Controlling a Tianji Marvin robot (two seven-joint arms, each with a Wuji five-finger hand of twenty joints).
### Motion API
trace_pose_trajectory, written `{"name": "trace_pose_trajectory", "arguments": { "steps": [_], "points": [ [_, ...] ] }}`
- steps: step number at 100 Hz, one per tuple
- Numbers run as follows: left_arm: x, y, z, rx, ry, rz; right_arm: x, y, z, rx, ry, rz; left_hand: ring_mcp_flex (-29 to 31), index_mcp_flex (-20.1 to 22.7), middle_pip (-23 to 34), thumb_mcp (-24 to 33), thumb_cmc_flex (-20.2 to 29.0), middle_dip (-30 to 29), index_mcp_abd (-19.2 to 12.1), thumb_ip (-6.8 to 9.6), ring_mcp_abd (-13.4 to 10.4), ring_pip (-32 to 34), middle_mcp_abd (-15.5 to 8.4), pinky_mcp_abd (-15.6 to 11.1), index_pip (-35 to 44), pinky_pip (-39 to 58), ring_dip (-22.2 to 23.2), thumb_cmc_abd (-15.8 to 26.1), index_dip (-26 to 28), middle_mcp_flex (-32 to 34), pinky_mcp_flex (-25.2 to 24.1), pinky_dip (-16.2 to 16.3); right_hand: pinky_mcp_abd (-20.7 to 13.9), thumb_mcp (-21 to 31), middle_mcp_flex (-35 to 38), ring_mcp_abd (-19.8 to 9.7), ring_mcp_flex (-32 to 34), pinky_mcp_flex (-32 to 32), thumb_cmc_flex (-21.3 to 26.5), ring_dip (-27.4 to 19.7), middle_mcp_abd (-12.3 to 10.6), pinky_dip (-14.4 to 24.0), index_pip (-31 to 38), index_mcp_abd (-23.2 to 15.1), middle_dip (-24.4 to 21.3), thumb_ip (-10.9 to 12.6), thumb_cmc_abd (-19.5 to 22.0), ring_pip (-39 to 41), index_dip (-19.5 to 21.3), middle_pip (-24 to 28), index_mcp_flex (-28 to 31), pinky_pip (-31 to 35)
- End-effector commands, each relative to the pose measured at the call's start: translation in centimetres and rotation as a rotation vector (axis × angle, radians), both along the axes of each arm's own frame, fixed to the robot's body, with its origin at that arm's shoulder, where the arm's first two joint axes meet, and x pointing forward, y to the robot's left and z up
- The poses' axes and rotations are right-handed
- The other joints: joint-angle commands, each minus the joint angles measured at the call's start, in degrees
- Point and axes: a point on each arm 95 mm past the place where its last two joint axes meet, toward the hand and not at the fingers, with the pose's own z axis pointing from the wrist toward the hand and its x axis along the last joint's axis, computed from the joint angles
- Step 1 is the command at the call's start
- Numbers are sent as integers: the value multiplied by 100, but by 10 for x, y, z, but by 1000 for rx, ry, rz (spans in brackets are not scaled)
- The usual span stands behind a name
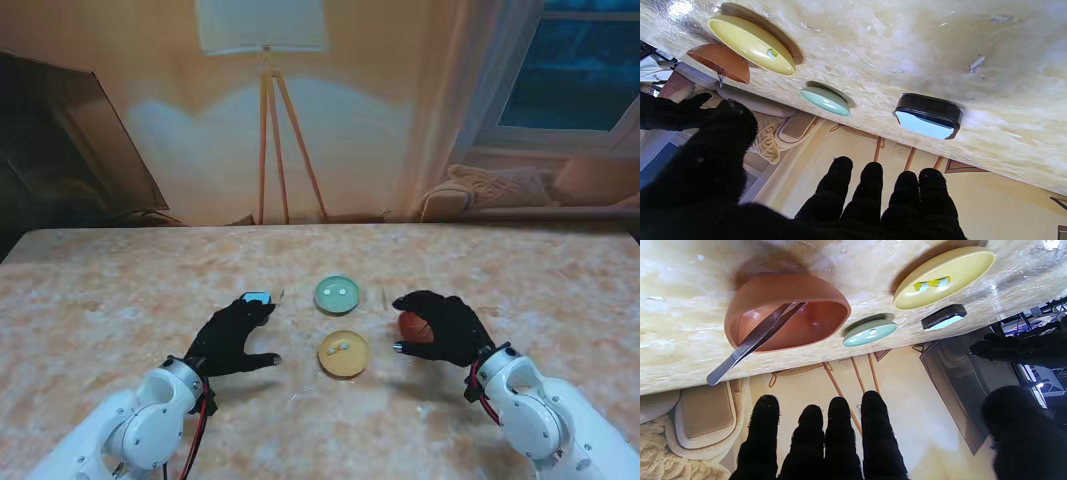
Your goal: Refill the pill box with tweezers
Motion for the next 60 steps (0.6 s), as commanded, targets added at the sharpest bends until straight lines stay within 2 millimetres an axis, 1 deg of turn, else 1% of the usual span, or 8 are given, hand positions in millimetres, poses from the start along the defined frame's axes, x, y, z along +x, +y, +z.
{"name": "trace_pose_trajectory", "arguments": {
  "steps": [1,36,60],
  "points": [
    [-1,-2,-1,0,11,-6,-3,4,-3,-1,17,13,-70,98,17,-5,-10,49,-25,58,-151,12,-69,-200,-8,-108,-110,-89,34,8,-3,-88,-98,-70,-5,-43,53,2,-7,-74,-11,-55,-27,65,-108,-6,92,-50,52,20,-31,9],
    [-2,-4,-4,3,17,-4,-2,4,-4,4,17,12,-54,118,29,22,-19,55,-53,57,-149,31,-74,-201,6,-106,-102,-107,37,28,15,-85,-95,-75,-11,-33,60,11,-14,-76,-16,-53,-24,62,-110,-5,95,-52,57,15,-31,11],
    [-3,-2,-3,8,12,-6,-5,2,-3,4,6,10,-52,140,40,64,-35,60,-111,53,-139,62,-68,-187,44,-99,-90,-124,65,71,24,-80,-91,-79,-1,-29,62,0,-10,-73,-7,-53,-26,66,-109,-6,90,-47,59,17,-31,9]
  ]
}}
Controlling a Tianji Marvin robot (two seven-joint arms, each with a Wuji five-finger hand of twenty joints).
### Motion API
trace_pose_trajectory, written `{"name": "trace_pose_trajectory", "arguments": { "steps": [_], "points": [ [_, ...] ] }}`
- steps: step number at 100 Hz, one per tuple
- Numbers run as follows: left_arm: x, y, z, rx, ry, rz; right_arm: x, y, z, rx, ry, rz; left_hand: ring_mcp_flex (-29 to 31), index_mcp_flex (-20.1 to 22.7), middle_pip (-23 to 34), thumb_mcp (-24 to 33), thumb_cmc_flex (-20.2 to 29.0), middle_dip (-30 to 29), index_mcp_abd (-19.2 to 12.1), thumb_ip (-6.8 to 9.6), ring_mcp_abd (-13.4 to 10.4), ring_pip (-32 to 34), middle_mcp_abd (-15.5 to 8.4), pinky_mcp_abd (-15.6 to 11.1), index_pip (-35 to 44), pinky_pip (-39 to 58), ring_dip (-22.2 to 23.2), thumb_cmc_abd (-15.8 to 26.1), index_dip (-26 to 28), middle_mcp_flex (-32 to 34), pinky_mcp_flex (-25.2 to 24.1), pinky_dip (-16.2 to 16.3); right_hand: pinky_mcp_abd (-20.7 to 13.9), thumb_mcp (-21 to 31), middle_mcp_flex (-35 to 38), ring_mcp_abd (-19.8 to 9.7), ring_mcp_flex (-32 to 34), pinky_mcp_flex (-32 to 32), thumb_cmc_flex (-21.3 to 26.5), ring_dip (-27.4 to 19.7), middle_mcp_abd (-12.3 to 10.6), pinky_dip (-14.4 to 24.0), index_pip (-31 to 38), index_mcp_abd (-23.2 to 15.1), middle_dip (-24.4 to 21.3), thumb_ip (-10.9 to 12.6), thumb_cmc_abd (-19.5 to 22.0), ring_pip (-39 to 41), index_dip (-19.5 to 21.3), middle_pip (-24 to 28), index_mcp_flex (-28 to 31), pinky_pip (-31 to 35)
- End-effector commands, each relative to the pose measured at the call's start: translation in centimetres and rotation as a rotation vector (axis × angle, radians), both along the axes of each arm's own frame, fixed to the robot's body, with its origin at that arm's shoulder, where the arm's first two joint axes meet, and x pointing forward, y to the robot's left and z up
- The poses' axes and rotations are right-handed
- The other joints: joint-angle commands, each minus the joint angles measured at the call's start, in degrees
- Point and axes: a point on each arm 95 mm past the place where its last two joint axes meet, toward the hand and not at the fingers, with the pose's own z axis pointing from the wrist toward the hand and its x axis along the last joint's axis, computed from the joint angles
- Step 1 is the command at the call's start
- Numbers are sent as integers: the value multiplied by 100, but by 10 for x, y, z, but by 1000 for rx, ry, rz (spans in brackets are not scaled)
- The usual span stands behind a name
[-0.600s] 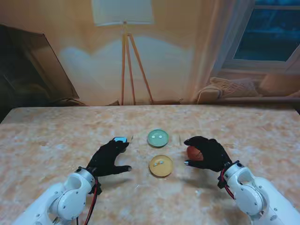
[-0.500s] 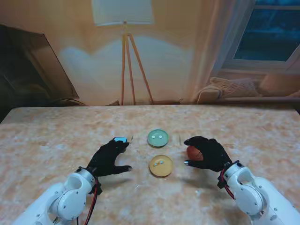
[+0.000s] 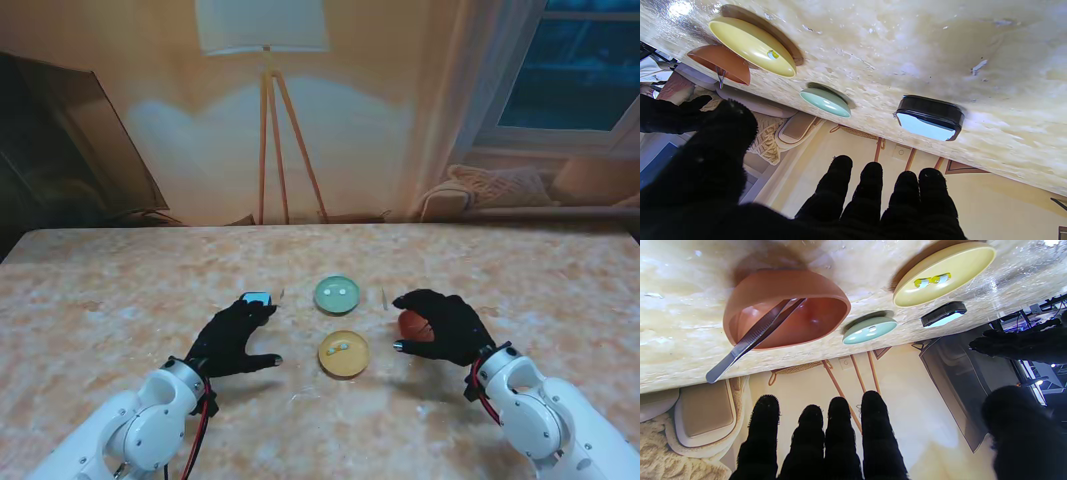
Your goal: Refill the pill box with tweezers
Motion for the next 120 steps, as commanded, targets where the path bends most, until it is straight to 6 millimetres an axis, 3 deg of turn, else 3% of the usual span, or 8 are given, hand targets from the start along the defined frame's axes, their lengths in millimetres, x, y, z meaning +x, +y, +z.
{"name": "trace_pose_trajectory", "arguments": {
  "steps": [1,45,87,120],
  "points": [
    [-2,0,-2,6,12,-6,-5,3,-4,-3,13,12,-53,74,40,70,-30,59,-80,54,-133,63,-51,-185,28,-74,-90,-128,67,70,-4,-79,-92,-75,-1,-29,62,-7,-11,-73,-9,-54,-24,61,-110,-5,88,-47,60,17,-25,7],
    [7,5,-2,68,1,-18,-6,6,-6,14,11,14,-26,-25,73,564,61,80,-90,32,-170,100,-116,-232,-12,-74,-88,-351,64,38,64,-79,-101,-68,1,-31,58,-3,-23,-74,-2,-60,-34,71,-110,-7,82,-51,57,15,-29,-6],
    [45,25,-7,232,14,-21,-6,5,-7,18,17,2,-27,-128,129,532,-82,114,-29,15,-188,115,-144,-266,-68,-37,-98,-290,10,-41,84,-57,-99,-64,11,-34,51,-12,-38,-77,-14,-63,-37,69,-112,-8,88,-56,58,9,-17,-12],
    [78,35,-18,225,12,5,-2,3,-13,16,43,-19,-24,-214,125,636,-119,111,21,16,-203,117,-140,-274,-117,28,-112,-348,-57,-71,66,-20,-97,-58,12,-28,52,-15,-23,-78,-11,-62,-42,71,-111,-8,71,-57,58,11,-14,-10]
  ]
}}
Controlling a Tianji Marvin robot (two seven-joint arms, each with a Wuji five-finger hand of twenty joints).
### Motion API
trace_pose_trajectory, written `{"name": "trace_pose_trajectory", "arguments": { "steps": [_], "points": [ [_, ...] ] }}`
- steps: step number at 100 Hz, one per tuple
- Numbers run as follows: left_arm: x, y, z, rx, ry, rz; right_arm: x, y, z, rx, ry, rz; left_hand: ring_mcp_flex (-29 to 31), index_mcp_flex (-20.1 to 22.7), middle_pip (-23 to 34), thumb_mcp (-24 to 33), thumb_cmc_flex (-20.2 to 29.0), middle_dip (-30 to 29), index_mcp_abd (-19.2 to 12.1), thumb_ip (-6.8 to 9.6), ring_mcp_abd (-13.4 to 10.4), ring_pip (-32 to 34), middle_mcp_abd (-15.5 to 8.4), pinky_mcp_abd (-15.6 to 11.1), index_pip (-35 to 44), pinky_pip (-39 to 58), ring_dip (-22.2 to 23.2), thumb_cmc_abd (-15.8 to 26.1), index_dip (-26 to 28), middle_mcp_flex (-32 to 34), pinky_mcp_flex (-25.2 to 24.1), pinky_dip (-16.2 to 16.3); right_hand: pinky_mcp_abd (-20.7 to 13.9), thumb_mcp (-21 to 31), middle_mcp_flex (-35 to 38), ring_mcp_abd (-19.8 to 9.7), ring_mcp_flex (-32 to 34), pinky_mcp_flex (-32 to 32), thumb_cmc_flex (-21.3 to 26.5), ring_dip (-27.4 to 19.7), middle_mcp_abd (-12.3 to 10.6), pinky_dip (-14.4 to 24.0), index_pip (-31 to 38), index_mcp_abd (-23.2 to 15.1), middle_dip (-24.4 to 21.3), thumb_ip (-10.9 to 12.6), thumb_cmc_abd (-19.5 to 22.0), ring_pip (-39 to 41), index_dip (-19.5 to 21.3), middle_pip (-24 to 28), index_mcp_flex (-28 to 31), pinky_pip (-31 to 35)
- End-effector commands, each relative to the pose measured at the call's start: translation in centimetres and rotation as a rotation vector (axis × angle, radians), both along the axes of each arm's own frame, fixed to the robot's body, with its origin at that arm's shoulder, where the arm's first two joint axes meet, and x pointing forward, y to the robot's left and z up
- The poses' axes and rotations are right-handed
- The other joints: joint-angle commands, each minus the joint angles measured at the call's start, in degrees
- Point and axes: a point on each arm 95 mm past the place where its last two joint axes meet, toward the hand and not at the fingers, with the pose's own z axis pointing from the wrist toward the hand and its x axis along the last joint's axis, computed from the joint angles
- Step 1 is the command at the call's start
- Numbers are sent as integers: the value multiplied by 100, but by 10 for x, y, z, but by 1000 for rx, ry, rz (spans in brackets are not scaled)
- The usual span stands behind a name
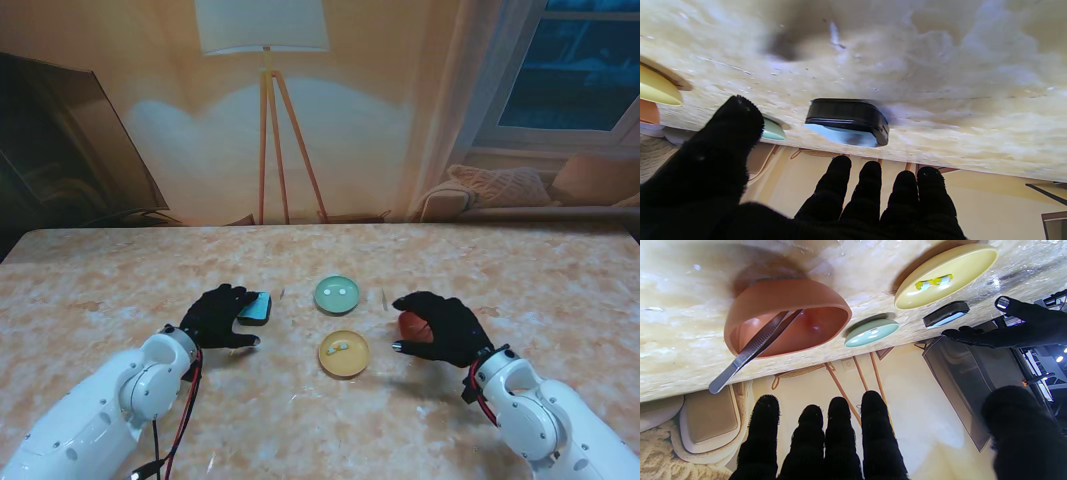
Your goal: Refill the pill box with tweezers
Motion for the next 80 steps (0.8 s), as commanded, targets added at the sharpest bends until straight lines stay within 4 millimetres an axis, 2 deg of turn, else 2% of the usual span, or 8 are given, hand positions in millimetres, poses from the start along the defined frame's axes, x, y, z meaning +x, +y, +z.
{"name": "trace_pose_trajectory", "arguments": {
  "steps": [1,42,80],
  "points": [
    [8,0,4,1,-6,-2,-2,2,-7,-2,27,-2,-24,-190,6,153,-182,54,90,16,-123,76,-65,-188,-120,30,-112,-135,-65,-73,-23,-18,-97,-57,11,-28,51,-16,-23,-78,-11,-62,-42,70,-111,-8,71,-57,58,11,-16,-10],
    [44,4,-9,3,7,-10,1,-5,-12,-9,55,-28,2,-310,3,326,-219,51,69,-5,-127,168,-77,-192,-158,195,-90,-189,-127,-69,-4,65,-104,-54,21,-33,58,-20,3,-74,-10,-62,-30,75,-105,-8,49,-49,67,24,0,-9],
    [54,5,-24,47,49,-30,2,-4,-11,11,45,-30,139,-178,292,469,-178,209,-90,-18,-149,474,-159,-187,112,534,6,-230,63,86,116,225,-116,-43,44,-37,94,13,68,-60,-21,-55,-3,63,-86,-10,-21,-23,80,63,16,5]
  ]
}}
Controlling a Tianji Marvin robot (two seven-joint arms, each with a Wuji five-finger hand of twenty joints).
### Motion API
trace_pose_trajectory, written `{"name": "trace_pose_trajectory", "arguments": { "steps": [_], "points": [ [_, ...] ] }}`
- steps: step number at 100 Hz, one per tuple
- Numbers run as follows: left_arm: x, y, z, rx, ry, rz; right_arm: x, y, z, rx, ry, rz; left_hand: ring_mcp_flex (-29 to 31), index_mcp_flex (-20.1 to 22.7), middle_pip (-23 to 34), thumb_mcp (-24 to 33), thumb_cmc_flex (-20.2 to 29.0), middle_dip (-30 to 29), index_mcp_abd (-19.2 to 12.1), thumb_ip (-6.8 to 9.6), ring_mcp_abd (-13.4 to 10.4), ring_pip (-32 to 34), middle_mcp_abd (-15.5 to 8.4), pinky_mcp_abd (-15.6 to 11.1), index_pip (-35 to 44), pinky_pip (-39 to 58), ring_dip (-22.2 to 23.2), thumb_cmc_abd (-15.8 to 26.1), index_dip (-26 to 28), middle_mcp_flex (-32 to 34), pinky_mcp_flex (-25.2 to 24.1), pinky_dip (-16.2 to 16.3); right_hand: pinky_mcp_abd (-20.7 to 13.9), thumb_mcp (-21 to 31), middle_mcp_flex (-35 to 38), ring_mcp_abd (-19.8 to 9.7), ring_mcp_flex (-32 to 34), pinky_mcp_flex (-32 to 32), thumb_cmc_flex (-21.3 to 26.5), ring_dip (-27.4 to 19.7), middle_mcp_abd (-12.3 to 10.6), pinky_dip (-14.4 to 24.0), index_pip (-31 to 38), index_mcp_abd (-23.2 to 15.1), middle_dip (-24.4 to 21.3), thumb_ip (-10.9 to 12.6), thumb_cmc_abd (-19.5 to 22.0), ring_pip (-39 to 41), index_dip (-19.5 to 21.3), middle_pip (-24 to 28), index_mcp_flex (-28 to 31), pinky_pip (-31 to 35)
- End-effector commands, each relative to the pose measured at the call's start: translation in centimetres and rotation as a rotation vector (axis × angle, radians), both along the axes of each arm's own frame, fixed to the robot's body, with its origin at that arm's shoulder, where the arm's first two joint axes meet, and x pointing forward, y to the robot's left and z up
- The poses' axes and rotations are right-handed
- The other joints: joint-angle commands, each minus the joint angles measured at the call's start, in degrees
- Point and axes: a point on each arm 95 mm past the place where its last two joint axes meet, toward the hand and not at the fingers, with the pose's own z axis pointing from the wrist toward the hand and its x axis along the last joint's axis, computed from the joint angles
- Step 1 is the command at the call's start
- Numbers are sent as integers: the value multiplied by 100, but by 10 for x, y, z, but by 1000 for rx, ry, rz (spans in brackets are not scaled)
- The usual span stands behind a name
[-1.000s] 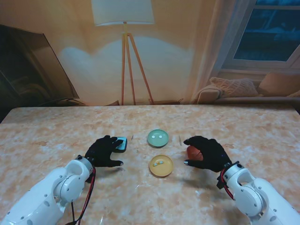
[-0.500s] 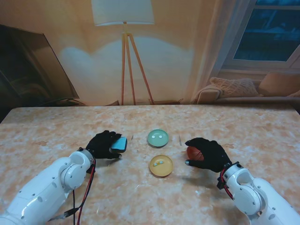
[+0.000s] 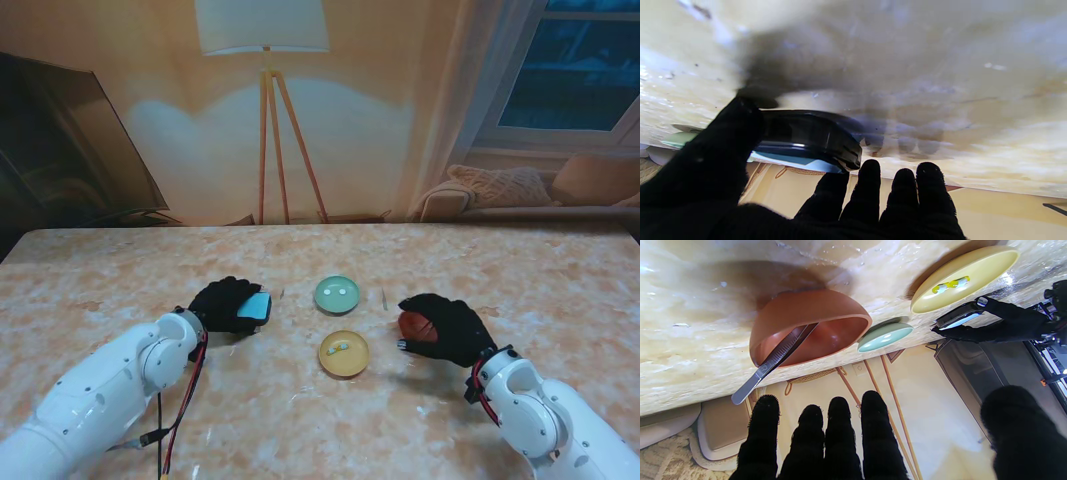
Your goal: Refill the pill box with tweezers
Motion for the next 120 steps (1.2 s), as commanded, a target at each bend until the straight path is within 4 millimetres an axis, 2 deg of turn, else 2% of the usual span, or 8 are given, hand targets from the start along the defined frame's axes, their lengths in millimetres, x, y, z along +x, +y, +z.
{"name": "trace_pose_trajectory", "arguments": {
  "steps": [1,29,47,52,56,63,90,120],
  "points": [
    [1,-2,-1,-3,10,0,-2,4,-3,4,13,10,142,-109,78,213,-100,90,-85,-18,-92,199,-93,-180,128,148,8,-173,141,94,30,177,-118,-42,44,-37,89,12,58,-61,-21,-55,-4,62,-86,-10,-21,-24,80,57,10,5],
    [-2,-3,-14,-1,-2,16,-1,7,-2,3,-2,18,865,292,627,384,129,416,-454,-22,-163,410,-384,-260,918,819,203,-169,851,832,369,476,-151,-42,69,-46,117,37,107,-49,-35,-53,33,48,-73,-10,-32,-3,93,86,24,7],
    [-4,-5,-22,-65,-2,58,-1,6,-1,-1,-9,17,1814,807,1264,90,981,795,-1600,4,-450,699,-951,-364,3830,1414,447,197,2196,2148,727,714,-175,-48,78,-42,135,49,168,-43,-31,-50,55,51,-64,-7,-31,7,100,104,24,8],
    [-6,-5,-24,-74,3,66,-1,6,-1,-3,-11,16,2019,926,1408,-521,1632,875,-1977,-335,-477,752,-1035,-372,4766,1541,506,-24,1995,2418,788,757,-173,-56,76,-43,136,55,181,-42,-36,-50,64,47,-63,-7,-20,10,102,106,32,8],
    [-7,-5,-26,-75,6,69,-1,6,-1,-1,-12,15,2214,1006,1586,-1030,2088,958,-2365,-307,-524,834,-1156,-406,5603,1672,568,-74,1797,2662,875,805,-178,-60,82,-40,138,54,195,-40,-29,-50,68,55,-61,-6,-13,13,102,110,33,7],
    [-10,-6,-29,-80,11,72,-1,6,-1,1,-15,14,2474,1305,1760,-1160,2299,1030,-2770,-273,-584,920,-1293,-442,6240,1820,633,16,1601,2957,994,858,-182,-76,88,-40,142,67,214,-36,-34,-48,74,47,-59,-5,-4,18,102,116,34,10],
    [-18,-11,-29,-94,5,71,-2,8,-2,7,-17,18,2515,1577,1874,-1059,2233,1071,-2857,-185,-565,912,-1371,-374,6446,1761,650,-13,1533,3155,834,837,-188,-109,102,-44,162,73,258,-31,-31,-45,97,41,-54,1,15,27,102,128,43,8],
    [-30,-25,-11,-133,-32,75,-3,7,-2,14,-26,15,2404,1613,1846,-943,2202,1058,-2766,-186,-409,856,-1268,-224,6490,1712,654,-25,1486,3138,676,829,-173,-139,127,-33,177,78,283,-29,-37,-40,114,39,-54,6,38,28,98,129,54,11]
  ]
}}
